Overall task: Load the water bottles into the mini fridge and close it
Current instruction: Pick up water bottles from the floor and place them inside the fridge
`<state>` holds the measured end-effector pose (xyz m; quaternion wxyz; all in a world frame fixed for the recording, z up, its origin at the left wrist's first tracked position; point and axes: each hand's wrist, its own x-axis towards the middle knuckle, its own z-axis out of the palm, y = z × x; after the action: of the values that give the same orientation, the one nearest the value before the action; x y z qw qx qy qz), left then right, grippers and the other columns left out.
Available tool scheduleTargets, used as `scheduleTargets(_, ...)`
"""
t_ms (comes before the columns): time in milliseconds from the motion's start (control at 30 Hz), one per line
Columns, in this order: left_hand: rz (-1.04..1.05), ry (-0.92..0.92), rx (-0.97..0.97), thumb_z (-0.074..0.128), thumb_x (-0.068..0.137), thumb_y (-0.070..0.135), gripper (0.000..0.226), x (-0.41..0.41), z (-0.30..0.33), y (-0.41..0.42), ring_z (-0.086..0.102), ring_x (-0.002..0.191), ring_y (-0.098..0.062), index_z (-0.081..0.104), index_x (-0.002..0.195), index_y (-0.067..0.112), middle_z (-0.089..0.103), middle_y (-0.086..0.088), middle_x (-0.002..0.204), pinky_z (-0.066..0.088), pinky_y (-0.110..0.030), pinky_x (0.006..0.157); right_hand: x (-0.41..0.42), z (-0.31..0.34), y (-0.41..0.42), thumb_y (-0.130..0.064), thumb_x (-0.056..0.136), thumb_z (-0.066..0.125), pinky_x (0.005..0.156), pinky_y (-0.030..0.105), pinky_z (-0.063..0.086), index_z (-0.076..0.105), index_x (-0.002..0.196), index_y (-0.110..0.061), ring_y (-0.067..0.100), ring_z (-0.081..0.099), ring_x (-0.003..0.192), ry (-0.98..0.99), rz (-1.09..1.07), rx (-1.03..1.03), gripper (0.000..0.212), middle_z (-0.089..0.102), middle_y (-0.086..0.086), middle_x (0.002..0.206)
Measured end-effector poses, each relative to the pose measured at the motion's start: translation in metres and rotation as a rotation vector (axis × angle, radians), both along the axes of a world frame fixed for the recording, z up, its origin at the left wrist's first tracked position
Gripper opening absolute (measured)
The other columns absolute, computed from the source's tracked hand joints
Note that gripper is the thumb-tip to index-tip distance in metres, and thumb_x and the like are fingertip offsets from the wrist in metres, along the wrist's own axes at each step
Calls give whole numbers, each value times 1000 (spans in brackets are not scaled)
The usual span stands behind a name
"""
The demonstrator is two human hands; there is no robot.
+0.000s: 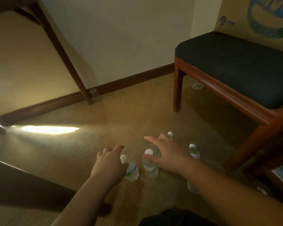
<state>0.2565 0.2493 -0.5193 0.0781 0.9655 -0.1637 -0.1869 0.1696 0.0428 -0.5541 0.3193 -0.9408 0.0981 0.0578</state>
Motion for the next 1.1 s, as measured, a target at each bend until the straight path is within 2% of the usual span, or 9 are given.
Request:
scheduleTargets(200, -56, 5, 18, 64, 95, 29, 49, 6, -38, -10, 56, 121, -24, 49, 142, 33, 53, -3, 131, 53, -36, 94, 9, -7, 12, -41, 96, 59, 75, 30, 40, 53, 135, -41, 15, 54, 114, 114, 103, -60, 40, 46, -12, 133)
scheduleTargets(333, -141, -75, 64, 62, 97, 22, 31, 11, -47, -18, 60, 106, -18, 58, 128, 20, 54, -2, 121, 50, -25, 82, -6, -9, 9, -21, 99, 57, 88, 37, 47, 61, 120, -25, 22, 57, 114, 92, 13, -64, 21, 53, -4, 126)
scheduleTargets(533, -399, -163, 118, 61, 95, 29, 21, -3, -11, -54, 58, 95, -12, 68, 112, 19, 58, 4, 110, 44, -23, 73, -81, 11, -18, -32, 98, 59, 94, 33, 49, 60, 122, -34, 4, 54, 110, -34, -201, 49, 24, 52, -16, 124)
scheduleTargets(700, -588, -248, -30, 61, 94, 44, 23, -39, 69, -106, 58, 87, -6, 65, 114, 34, 56, 15, 103, 49, -23, 72, -169, 73, -57, -41, 91, 69, 83, 26, 54, 60, 116, -44, -8, 55, 101, -136, -375, 26, 26, 55, -25, 109)
scheduleTargets(833, -752, -271, -257, 67, 87, 49, 11, -76, 112, -141, 58, 71, 2, 64, 97, 46, 58, 23, 89, 46, -21, 61, -241, 122, -77, -47, 87, 72, 73, 13, 47, 64, 112, -46, -7, 58, 96, -222, -616, -77, 27, 58, -29, 106)
scheduleTargets(900, -815, -293, -379, 76, 79, 47, 16, -94, 121, -158, 62, 63, 0, 64, 89, 45, 58, 24, 80, 52, -30, 57, -273, 135, -85, -45, 86, 74, 74, 10, 45, 65, 113, -45, -6, 58, 98, -275, -724, -102, 29, 59, -29, 105)
scheduleTargets(967, -870, -276, -483, 69, 77, 55, 22, -112, 122, -177, 63, 63, -4, 64, 94, 42, 57, 22, 82, 55, -36, 55, -302, 140, -96, -40, 86, 75, 77, 12, 47, 66, 113, -43, -2, 60, 98, -324, -815, -147, 28, 61, -25, 104)
scheduleTargets(1033, -955, -263, -576, 59, 79, 62, 28, -129, 125, -196, 64, 67, -6, 65, 96, 41, 58, 20, 86, 56, -39, 56, -325, 141, -109, -36, 86, 76, 77, 11, 45, 68, 109, -42, 2, 61, 94, -372, -918, -228, 25, 61, -23, 101)
scheduleTargets(1100, -1025, -267, -659, 63, 83, 56, 21, -154, 135, -215, 62, 68, -7, 66, 93, 38, 58, 20, 83, 55, -37, 56, -343, 142, -123, -35, 86, 76, 72, 10, 44, 68, 109, -42, 2, 60, 89, -422, -1033, -288, 25, 60, -23, 98)
